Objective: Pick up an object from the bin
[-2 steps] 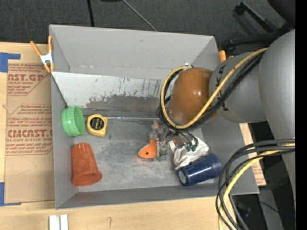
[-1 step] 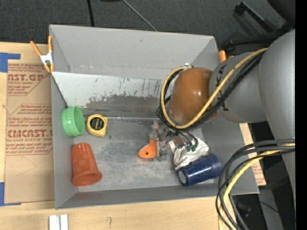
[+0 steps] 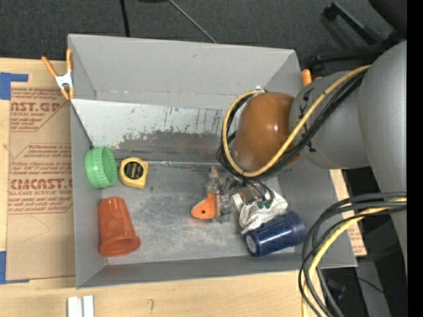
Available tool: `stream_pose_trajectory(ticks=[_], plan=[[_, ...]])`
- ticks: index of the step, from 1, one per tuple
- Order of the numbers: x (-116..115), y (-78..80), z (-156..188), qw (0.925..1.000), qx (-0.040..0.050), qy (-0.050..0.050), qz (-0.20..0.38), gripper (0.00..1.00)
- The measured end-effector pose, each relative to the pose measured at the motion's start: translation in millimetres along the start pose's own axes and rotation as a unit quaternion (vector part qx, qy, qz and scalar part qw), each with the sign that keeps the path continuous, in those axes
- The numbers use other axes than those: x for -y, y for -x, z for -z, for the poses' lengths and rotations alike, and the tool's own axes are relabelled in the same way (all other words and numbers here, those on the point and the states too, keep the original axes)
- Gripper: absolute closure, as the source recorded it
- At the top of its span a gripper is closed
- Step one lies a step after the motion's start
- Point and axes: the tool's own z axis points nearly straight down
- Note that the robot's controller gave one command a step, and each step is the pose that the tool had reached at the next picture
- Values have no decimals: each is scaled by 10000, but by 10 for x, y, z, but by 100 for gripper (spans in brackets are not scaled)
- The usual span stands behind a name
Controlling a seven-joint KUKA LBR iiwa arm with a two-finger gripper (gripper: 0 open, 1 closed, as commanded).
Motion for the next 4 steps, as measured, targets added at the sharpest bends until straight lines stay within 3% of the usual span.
stream_pose_trajectory(ticks=[1,4], plan=[[-5,-11,163,10000,-26,4,1,100],[-5,9,452,10000,20,-8,1,100]])
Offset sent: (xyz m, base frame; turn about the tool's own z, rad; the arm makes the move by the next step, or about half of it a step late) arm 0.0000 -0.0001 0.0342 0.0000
